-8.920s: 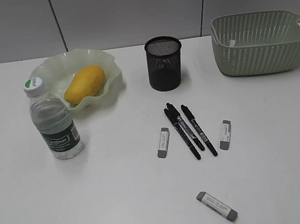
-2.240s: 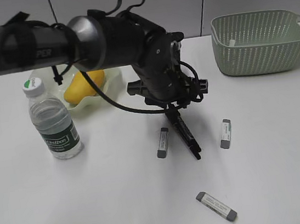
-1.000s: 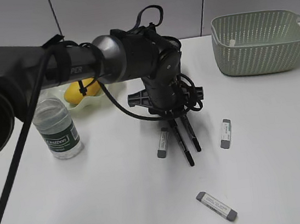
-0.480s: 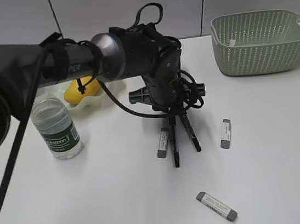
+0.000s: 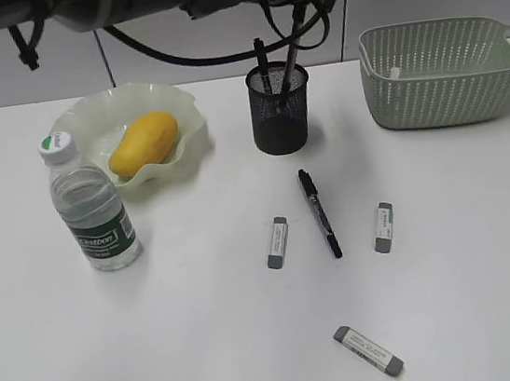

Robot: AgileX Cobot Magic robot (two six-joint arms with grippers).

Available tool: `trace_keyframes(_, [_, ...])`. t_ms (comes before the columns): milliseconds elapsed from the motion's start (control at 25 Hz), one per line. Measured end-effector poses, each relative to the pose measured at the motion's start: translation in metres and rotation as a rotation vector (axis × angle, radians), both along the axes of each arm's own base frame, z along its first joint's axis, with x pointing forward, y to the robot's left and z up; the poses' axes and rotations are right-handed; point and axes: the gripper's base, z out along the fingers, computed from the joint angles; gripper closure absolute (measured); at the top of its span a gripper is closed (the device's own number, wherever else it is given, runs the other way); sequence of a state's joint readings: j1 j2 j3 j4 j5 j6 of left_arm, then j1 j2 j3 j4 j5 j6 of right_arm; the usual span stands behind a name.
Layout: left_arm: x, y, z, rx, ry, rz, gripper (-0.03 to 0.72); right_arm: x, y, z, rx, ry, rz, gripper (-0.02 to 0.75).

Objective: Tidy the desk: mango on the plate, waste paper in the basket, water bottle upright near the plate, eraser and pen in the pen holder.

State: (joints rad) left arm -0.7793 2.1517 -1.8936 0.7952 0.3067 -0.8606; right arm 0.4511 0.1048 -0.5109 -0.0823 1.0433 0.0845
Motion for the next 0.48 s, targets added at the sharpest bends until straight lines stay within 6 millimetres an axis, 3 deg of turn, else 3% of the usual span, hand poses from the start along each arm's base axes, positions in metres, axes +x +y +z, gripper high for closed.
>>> trace_keyframes(240, [0.03,0.01,-0.007,-0.065,-0.179,-0.188,0.585,0.0,0.0,0.0,-0.001,0.0,0.0,0.408])
trace_keyframes(480, [0.069,0.048,-0.027,-0.185,-0.178,-0.178,0.586,0.0,0.0,0.0,-0.001,0.0,0.0,0.408])
